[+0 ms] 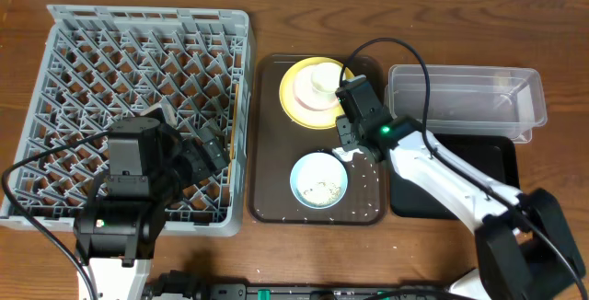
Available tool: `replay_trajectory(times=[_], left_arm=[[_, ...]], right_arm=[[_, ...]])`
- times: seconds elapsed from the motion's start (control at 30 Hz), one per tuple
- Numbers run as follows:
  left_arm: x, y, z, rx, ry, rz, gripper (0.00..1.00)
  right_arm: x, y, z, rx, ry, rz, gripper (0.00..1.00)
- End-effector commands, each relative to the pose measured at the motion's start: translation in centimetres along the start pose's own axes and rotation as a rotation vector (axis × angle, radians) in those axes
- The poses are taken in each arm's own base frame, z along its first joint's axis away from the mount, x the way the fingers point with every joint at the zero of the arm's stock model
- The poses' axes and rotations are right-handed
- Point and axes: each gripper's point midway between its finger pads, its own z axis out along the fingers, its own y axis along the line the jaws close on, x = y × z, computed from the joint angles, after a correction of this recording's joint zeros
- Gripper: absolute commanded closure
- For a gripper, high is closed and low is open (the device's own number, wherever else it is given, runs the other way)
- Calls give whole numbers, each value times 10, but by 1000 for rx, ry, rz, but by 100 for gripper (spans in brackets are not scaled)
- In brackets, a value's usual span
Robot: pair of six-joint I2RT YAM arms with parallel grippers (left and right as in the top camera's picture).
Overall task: Sort waste into correct bins and load items into the dishwasher
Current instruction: 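Reach the right gripper to the white tissue and grasp it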
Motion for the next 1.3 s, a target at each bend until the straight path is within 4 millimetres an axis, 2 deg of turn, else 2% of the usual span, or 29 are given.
replay_trajectory(times=[0.0,0.2,0.3,0.47,0.63,0.77,1.1,1.27], left_arm=[[-5,-1,-2,-2,-13,-7,1],[-4,0,-1,-5,-7,-8,1],[-4,0,0,-8,-4,-9,1],[-4,0,0,-8,-4,-9,1],[-4,0,0,-8,-4,-9,1],[-4,0,0,-8,-4,-9,1],[-4,0,0,-8,-4,-9,1],[-4,0,0,-8,-4,-9,1]], right_arm=[[3,-3,17,19,18,-5,48],[10,0,36,24,43,-12,48],[9,1,38,22,36,-31,47],[5,1,38,17,21,-167,40],[-1,3,38,12,-3,-185,36],[-1,24,37,-108,-14,-307,32],[13,23,41,-112,23,-325,35],[22,21,42,-111,49,-329,41]])
